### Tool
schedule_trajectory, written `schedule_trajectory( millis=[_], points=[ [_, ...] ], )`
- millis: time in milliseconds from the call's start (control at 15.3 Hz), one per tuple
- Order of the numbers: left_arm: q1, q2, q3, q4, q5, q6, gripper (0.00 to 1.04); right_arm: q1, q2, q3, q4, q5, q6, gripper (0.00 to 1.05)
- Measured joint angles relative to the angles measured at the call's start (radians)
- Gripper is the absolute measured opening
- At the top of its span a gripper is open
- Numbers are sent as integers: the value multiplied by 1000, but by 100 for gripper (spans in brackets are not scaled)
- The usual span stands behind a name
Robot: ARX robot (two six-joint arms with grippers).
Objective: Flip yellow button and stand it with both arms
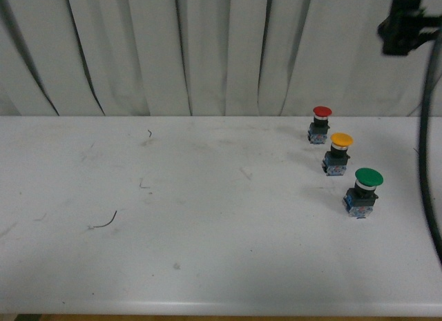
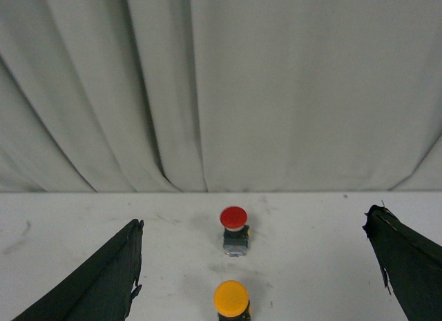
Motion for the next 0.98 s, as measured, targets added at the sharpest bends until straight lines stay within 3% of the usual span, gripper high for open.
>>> schedule_trajectory(
  millis=[65, 131, 196, 326, 392, 588, 718, 979],
  points=[
    [0, 0, 0, 0, 0, 0, 98, -5, -192, -160, 56, -50, 17, 98],
    [0, 0, 0, 0, 0, 0, 98, 14, -347, -272, 37, 21, 7, 91],
    [0, 0, 0, 0, 0, 0, 98, 26, -542, -414, -32, 120, -15, 76],
    [0, 0, 0, 0, 0, 0, 98, 46, -901, -653, -170, 193, -30, 49],
    [0, 0, 0, 0, 0, 0, 98, 72, -1052, -749, -187, 206, -33, 36],
    [0, 0, 0, 0, 0, 0, 98, 31, -1209, -860, -185, 174, -39, 1],
    [0, 0, 0, 0, 0, 0, 98, -64, -1266, -915, -203, 81, -37, 2],
    [0, 0, 0, 0, 0, 0, 98, -64, -1373, -972, -249, 70, -37, 2]
  ],
)
